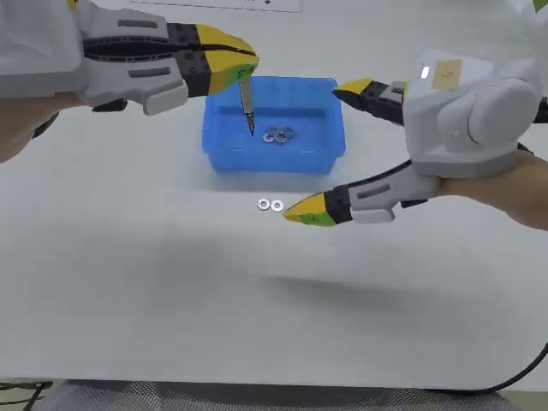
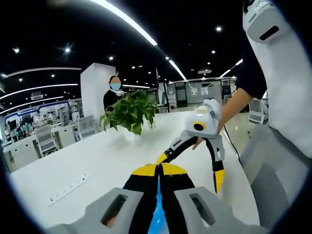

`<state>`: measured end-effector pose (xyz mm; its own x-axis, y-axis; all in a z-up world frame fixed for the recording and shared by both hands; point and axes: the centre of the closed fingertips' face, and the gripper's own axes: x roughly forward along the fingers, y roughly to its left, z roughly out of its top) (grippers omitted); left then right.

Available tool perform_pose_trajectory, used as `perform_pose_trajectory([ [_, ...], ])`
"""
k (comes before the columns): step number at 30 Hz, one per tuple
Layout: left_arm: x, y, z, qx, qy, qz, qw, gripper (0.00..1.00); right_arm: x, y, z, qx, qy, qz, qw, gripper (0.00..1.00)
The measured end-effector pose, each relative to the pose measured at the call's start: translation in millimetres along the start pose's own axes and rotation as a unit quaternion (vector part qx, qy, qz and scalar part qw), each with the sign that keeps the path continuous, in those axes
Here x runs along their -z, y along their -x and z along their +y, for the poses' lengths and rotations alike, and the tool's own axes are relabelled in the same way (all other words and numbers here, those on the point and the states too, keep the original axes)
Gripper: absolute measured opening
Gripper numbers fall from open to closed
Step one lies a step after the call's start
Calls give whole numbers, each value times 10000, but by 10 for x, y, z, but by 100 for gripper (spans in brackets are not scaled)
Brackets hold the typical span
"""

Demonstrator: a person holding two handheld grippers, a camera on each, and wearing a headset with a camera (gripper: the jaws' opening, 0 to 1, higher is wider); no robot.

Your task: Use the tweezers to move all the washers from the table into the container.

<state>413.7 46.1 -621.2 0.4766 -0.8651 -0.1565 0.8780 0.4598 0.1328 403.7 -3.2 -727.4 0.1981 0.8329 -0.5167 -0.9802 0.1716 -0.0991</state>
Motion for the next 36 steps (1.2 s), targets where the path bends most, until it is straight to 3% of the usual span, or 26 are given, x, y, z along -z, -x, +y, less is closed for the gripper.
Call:
perform_pose_trajectory([
  [5, 20, -11, -12, -33, 13, 1, 10000, 4, 74, 114, 119, 18, -119, 22, 9999, 100],
  [7, 0, 1, -108, -40, 30, -17, 10000, 4, 95, 165, 168, 16, -148, 20, 9999, 100],
  [11, 39, -18, -148, -6, 54, 1, 10000, 4, 159, 244, 254, 17, -283, 16, 9996, 100],
  [19, 113, -33, -185, 177, 76, 91, 9998, 4, 312, 336, 475, -191, -385, 118, 9990, 100],
  [27, 99, -2, -222, 319, 99, 189, 9993, 4, 384, 381, 589, -221, -634, 73, 9977, 100],
  [28, 285, -39, -598, 362, 139, 241, 9990, 4, 388, 376, 612, -252, -691, 57, 9973, 100],
  [29, 321, -45, -657, 374, 120, 266, 9989, 4, 398, 371, 628, -264, -709, 60, 9971, 100],
  [31, 410, -68, -684, 381, 101, 290, 9988, 4, 425, 359, 682, -332, -696, 102, 9970, 100],
  [33, 348, -135, -741, 374, 148, 249, 9989, 4, 436, 354, 712, -370, -667, 112, 9970, 100],
  [36, 365, -126, -690, 343, 163, 181, 9991, 4, 434, 341, 742, -450, -732, 95, 9963, 100],
])
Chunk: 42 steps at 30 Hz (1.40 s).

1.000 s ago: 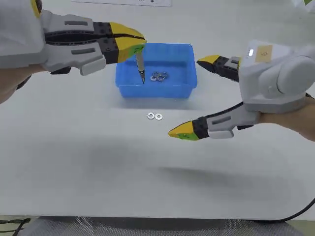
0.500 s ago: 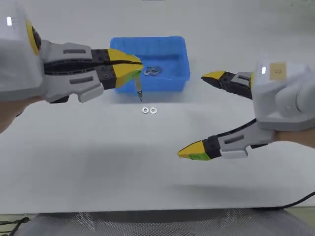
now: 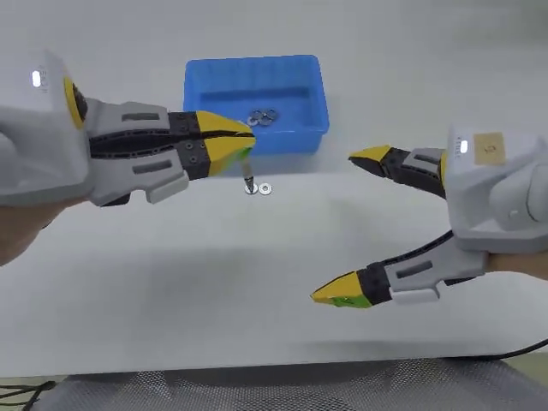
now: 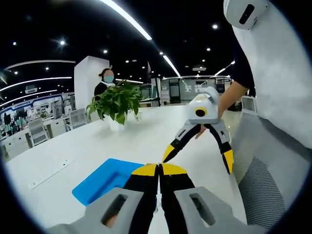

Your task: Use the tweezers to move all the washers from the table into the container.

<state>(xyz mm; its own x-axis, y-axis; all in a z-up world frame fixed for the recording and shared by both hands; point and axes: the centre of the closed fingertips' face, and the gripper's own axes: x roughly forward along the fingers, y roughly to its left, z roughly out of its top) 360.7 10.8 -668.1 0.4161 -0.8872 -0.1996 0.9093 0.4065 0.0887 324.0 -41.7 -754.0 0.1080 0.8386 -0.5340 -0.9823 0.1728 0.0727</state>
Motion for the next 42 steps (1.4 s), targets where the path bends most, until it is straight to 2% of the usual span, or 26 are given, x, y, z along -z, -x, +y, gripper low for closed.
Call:
perform_pose_trajectory([
  [5, 31, -9, 29, 64, 29, -44, 10000, 4, -48, -25, 17, -77, -55, -81, 9999, 100],
  [15, 190, -99, 68, 126, 21, 98, 9999, 4, -60, -66, 22, -155, -114, -95, 9998, 100],
  [19, 198, -109, 72, 129, 12, 81, 9999, 4, -35, -75, 9, -179, -123, -45, 9998, 100],
  [29, 221, -11, 118, 46, 51, 102, 9999, 4, -51, -127, 20, -238, -133, -43, 9996, 100],
  [35, 194, -14, 93, 79, 63, 42, 9999, 4, -60, -124, 20, -238, -126, -34, 9996, 100],
  [38, 230, -19, 87, 86, 55, 110, 9999, 4, -49, -117, 24, -237, -134, -14, 9996, 100],
  [42, 226, -23, 80, 91, 83, 91, 9999, 4, -45, -110, 31, -238, -147, -11, 9996, 100],
])
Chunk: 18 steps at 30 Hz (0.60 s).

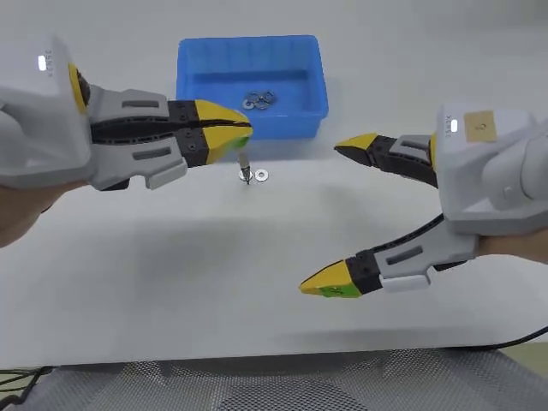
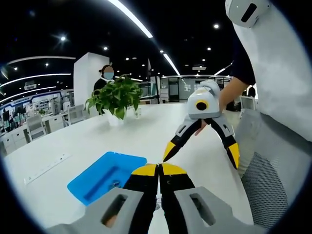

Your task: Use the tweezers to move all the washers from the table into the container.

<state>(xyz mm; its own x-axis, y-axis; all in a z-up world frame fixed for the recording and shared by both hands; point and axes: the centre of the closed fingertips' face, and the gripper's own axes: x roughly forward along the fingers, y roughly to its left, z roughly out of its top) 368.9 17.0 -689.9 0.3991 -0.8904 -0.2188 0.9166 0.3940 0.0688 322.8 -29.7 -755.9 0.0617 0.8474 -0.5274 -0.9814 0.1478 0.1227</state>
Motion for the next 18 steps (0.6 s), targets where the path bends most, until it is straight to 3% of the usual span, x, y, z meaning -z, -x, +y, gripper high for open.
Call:
perform_pose_trajectory([
  [4, -2, 2, 5, 7, 80, -10, 10000, 4, 0, -4, 5, -13, 4, 4, 10000, 100],
  [9, 5, 22, 4, 147, 178, 47, 9997, 4, -116, -48, 6, -182, 127, -61, 9997, 100],
  [14, 4, 12, -34, 328, 113, 194, 9992, 4, -219, -117, -89, -284, 273, -112, 9992, 87],
  [18, -18, -20, -64, 358, 171, 226, 9990, 4, -300, -211, -164, -324, 422, -144, 9985, 85],
])
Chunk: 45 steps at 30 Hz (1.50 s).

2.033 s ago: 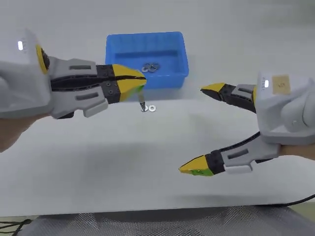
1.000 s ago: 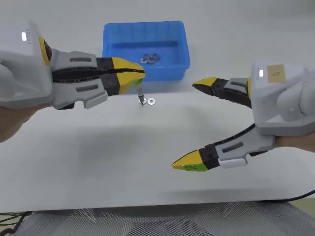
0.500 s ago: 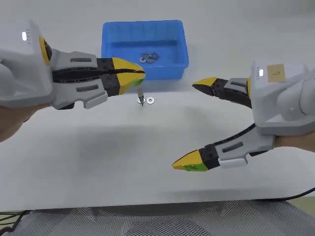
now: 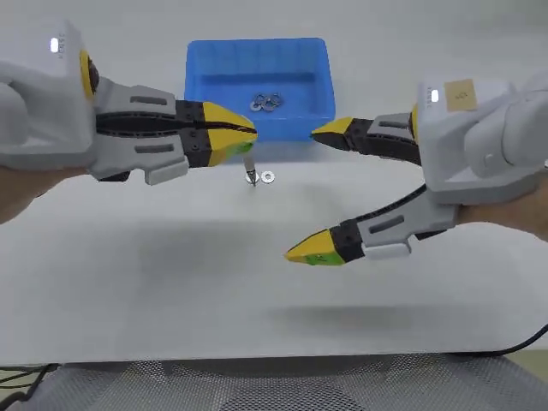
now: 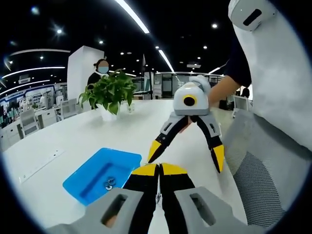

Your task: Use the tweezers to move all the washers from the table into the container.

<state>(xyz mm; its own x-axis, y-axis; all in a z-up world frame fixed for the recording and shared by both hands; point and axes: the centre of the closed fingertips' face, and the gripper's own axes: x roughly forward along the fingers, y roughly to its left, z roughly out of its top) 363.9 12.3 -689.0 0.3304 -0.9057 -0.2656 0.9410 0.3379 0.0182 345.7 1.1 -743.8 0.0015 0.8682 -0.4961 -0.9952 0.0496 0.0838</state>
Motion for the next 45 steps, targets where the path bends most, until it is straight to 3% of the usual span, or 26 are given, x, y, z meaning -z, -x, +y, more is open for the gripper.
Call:
perform_pose_trajectory([
  [8, -26, -27, -35, 44, 10, 116, 9999, 4, -75, -284, -95, -300, 120, -4, 9995, 62],
  [17, -19, -27, 5, -6, 119, 144, 9998, 4, -75, -472, -86, -517, 217, 163, 9983, 50],
  [31, -8, -42, -12, 27, 172, 166, 9997, 4, -41, -513, -170, -489, 347, 250, 9979, 18],
  [45, 13, -37, -10, 51, 190, 177, 9996, 4, -16, -550, -173, -528, 600, 338, 9962, 12],
])
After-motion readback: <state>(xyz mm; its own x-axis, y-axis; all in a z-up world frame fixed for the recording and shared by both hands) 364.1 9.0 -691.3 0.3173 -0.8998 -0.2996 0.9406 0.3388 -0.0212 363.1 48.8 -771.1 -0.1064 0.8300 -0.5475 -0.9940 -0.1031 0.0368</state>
